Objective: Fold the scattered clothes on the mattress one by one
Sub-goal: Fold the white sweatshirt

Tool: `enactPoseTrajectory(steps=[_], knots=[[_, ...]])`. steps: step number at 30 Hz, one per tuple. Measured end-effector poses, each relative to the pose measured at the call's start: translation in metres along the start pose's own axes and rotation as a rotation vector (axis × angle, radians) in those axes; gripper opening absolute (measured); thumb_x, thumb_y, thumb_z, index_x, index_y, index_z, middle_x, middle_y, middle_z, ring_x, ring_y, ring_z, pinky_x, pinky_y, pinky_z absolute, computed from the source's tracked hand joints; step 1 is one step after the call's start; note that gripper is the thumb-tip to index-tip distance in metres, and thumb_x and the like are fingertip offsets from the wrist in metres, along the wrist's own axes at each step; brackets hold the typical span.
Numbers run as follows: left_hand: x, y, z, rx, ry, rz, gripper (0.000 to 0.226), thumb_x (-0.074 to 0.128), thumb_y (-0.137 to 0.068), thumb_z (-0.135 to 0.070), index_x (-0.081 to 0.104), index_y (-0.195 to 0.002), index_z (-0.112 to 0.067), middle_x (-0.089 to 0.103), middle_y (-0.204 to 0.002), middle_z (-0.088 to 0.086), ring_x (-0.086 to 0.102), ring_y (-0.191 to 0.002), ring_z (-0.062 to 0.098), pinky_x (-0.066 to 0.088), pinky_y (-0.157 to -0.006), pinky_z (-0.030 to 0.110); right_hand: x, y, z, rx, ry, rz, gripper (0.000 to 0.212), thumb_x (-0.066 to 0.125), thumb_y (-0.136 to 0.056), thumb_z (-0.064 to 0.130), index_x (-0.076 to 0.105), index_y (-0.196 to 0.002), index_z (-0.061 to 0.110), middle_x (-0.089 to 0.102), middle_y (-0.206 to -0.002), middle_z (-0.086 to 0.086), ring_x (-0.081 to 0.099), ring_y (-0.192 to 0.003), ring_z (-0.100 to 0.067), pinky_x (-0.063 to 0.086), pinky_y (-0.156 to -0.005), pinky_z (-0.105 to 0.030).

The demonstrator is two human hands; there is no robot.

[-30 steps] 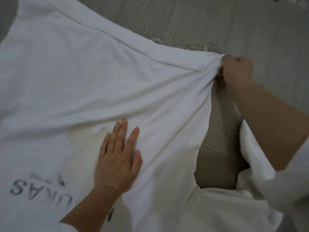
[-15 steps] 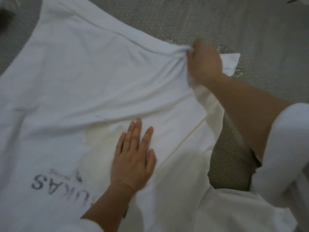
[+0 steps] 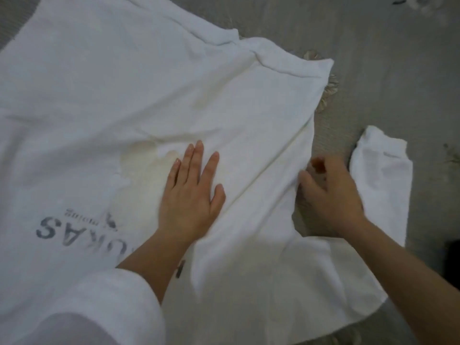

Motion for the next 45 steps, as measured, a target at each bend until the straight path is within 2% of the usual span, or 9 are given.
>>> enactPoseTrajectory(steps=[5,13,17,24,28,31,36,40,45], knots=[[-0.002,0.007,0.001,0.033,-0.005,0.090,0.077,0.014,-0.087,-0.062,-0.001,-0.153,-0.023,-0.011,-0.160,0.008,-0.017,-0.146,0.017,-0.022,-0.111,0.025,0.019,0.116,-0.055,-0.082,0.260,0.367,0.045,0.036,-0.084,0.068,0.049,-0.073,0.026,0.054,-0.073,0.010,0.054,-0.070,-0.012,0.040,-0.069,-0.032],[0.009,0.124,-0.028,0.185,-0.049,0.162,0.063,0.024,-0.094,-0.048,0.024,-0.151,-0.020,0.006,-0.159,0.014,0.000,-0.146,0.026,-0.009,-0.115,0.036,0.012,0.154,-0.079,0.197,0.341,0.393,0.040,0.049,-0.088,0.061,0.048,-0.087,0.021,0.051,-0.081,0.006,0.051,-0.082,-0.016,0.037,-0.067,-0.031],[0.019,0.156,-0.064,0.300,0.026,0.226,0.064,0.030,-0.094,-0.048,0.017,-0.152,-0.023,0.007,-0.159,0.013,0.002,-0.146,0.028,-0.004,-0.116,0.041,-0.004,0.163,-0.080,-0.014,0.436,0.158,0.031,0.050,-0.090,0.049,0.054,-0.095,0.019,0.051,-0.088,0.006,0.048,-0.092,-0.018,0.030,-0.077,-0.031],[0.035,0.184,-0.107,0.477,0.050,0.314,0.055,0.033,-0.093,-0.052,0.038,-0.143,-0.029,0.015,-0.159,0.004,0.005,-0.147,0.022,0.008,-0.113,0.046,-0.051,0.163,-0.147,0.544,-0.170,-0.471,0.035,0.053,-0.091,0.023,0.054,-0.121,0.004,0.054,-0.124,-0.015,0.049,-0.116,-0.031,0.040,-0.100,-0.044],[0.033,0.170,-0.124,0.420,0.109,0.308,0.063,0.021,-0.094,-0.053,0.012,-0.152,-0.030,-0.005,-0.160,0.001,-0.009,-0.148,0.019,-0.001,-0.117,0.041,-0.036,0.152,-0.188,0.955,-0.542,-0.368,0.059,0.067,-0.083,0.028,0.046,-0.130,0.001,0.052,-0.132,-0.017,0.056,-0.111,-0.031,0.048,-0.093,-0.039],[0.043,0.169,-0.138,0.417,0.040,0.402,0.068,0.004,-0.088,-0.057,-0.012,-0.150,-0.033,-0.028,-0.155,-0.002,-0.029,-0.142,0.017,-0.012,-0.117,0.043,-0.039,0.140,-0.171,0.817,-0.568,-0.297,0.025,0.066,-0.082,0.019,0.062,-0.097,0.000,0.068,-0.099,-0.015,0.062,-0.085,-0.025,0.053,-0.075,-0.030],[0.044,0.170,-0.147,0.404,-0.053,0.388,0.075,0.016,-0.085,-0.060,-0.016,-0.148,-0.035,-0.025,-0.156,0.009,-0.029,-0.141,0.028,-0.013,-0.111,0.051,-0.112,0.187,-0.170,0.720,-0.696,-0.931,0.022,0.054,-0.084,0.019,0.050,-0.064,0.012,0.047,-0.063,0.005,0.044,-0.063,-0.012,0.033,-0.049,-0.025],[0.050,0.181,-0.157,0.442,0.004,0.465,0.092,0.034,-0.073,-0.069,-0.011,-0.149,-0.041,-0.029,-0.155,0.009,-0.029,-0.141,0.029,-0.016,-0.111,0.052,-0.099,0.240,-0.189,0.961,-1.105,-0.845,0.003,0.062,-0.081,0.016,0.064,-0.082,0.015,0.066,-0.089,-0.001,0.062,-0.079,-0.015,0.053,-0.068,-0.026],[0.051,0.184,-0.160,0.497,-0.038,0.588,0.088,0.025,-0.071,-0.075,-0.020,-0.142,-0.048,-0.048,-0.144,0.008,-0.046,-0.131,0.022,-0.023,-0.107,0.052,-0.099,0.226,-0.166,0.812,-1.439,-0.633,0.033,0.059,-0.081,0.013,0.066,-0.113,0.008,0.067,-0.118,-0.012,0.064,-0.108,-0.028,0.051,-0.095,-0.041]])
Point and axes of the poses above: each hand's wrist, its own y-axis away from the middle knuckle, its own x-axis out of the palm, z = x × y, the point moved 4 cm from there along -y, towards the middle knuckle
